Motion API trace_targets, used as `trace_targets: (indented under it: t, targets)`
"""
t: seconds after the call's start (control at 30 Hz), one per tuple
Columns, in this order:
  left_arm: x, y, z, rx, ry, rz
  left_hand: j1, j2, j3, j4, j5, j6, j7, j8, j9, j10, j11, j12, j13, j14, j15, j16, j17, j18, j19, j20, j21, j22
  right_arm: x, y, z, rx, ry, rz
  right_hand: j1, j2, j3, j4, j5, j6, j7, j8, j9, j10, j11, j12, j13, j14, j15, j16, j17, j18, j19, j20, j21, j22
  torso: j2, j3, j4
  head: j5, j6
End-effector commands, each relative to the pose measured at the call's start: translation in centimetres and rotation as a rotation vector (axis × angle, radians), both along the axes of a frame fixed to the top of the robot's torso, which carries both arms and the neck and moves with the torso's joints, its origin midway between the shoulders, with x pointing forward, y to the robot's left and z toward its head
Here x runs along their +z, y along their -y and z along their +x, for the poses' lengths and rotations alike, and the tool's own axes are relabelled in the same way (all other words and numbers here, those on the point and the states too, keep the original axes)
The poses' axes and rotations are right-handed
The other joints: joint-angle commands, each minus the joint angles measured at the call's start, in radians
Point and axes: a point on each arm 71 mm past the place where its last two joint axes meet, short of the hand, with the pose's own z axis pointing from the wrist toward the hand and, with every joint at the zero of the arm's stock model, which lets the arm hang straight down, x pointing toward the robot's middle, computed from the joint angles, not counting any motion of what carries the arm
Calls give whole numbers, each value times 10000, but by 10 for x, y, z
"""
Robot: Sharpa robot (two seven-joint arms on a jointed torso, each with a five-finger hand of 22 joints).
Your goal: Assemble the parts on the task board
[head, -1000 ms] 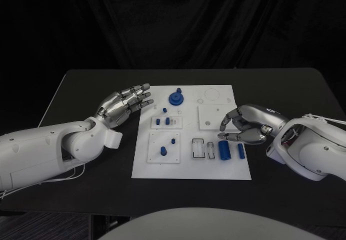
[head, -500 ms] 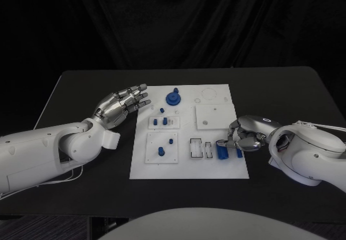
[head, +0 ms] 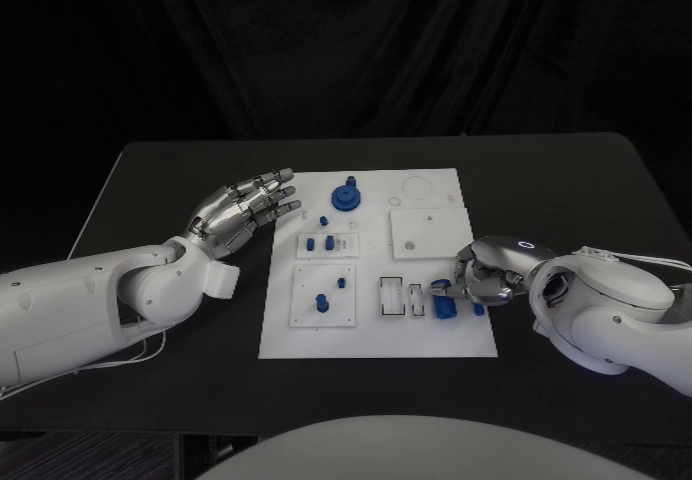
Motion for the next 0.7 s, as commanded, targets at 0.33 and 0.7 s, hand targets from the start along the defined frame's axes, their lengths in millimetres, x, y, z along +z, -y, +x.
trace_targets:
  t: [0.33,0.7]
  targets:
    - [-2,2,-1,-198,-102,-162,-55,23,99,-5,62,46,50,42,11,28,84,27,7,47,41,41,14,-43,70,21,41,-14,-8,-4,-2,-44,-545,-1084,245,130,-315,-5,1770,97,-150,59,209,1075,-180,-23,2630,449,-174,-21,359,-196,216,-185,335,1547,-13,0,0,10,2]
    - [-9,0,-5,-235,-319,-159,-76,10,185,-4,57,118,94,54,20,38,140,53,10,36,35,48,14,-56,78,21,41,-20,-15,-12,-3,247,-1088,-1458,1243,-63,-362,-129,2653,354,-289,-170,298,1075,-329,-23,2630,666,-332,104,797,-389,654,-356,1372,1807,-6,-6,2,18,2]
